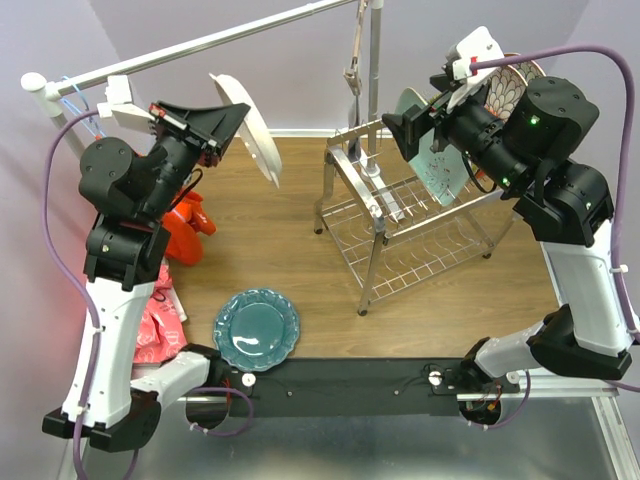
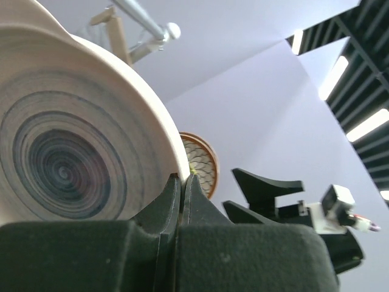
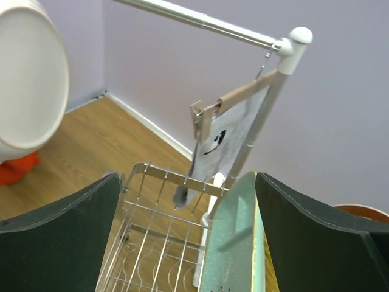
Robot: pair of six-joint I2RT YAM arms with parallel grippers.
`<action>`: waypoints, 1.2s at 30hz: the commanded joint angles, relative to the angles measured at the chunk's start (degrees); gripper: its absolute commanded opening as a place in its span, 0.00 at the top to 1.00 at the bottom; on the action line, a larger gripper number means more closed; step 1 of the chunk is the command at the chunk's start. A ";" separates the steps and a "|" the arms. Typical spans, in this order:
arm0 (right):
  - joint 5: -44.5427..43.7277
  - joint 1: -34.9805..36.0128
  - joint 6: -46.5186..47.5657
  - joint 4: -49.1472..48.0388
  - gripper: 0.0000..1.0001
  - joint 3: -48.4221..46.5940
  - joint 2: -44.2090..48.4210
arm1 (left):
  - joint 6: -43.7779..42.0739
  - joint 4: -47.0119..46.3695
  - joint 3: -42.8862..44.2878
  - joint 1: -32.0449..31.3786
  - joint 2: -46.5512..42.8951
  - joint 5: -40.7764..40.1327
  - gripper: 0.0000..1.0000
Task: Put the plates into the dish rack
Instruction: Insert the plate into the dish rack
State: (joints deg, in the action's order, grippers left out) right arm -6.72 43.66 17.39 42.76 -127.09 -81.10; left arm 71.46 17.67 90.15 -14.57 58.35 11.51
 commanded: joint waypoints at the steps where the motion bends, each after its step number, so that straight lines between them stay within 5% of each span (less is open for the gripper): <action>1: -4.70 -0.85 0.02 -2.77 0.00 -0.53 0.68 | 4.21 -11.52 9.58 0.24 3.07 4.84 1.00; 13: -6.19 -2.79 0.10 -2.95 0.00 0.96 2.00 | 6.76 -13.18 24.37 -2.92 12.93 6.60 1.00; 36: -27.46 -11.58 -3.06 -13.49 0.00 6.76 6.48 | 7.73 -19.87 33.69 -28.93 27.69 -9.21 1.00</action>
State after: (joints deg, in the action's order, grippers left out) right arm -25.91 33.47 16.62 34.81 -121.32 -76.12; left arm 77.91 7.99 120.75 -39.64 85.82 9.32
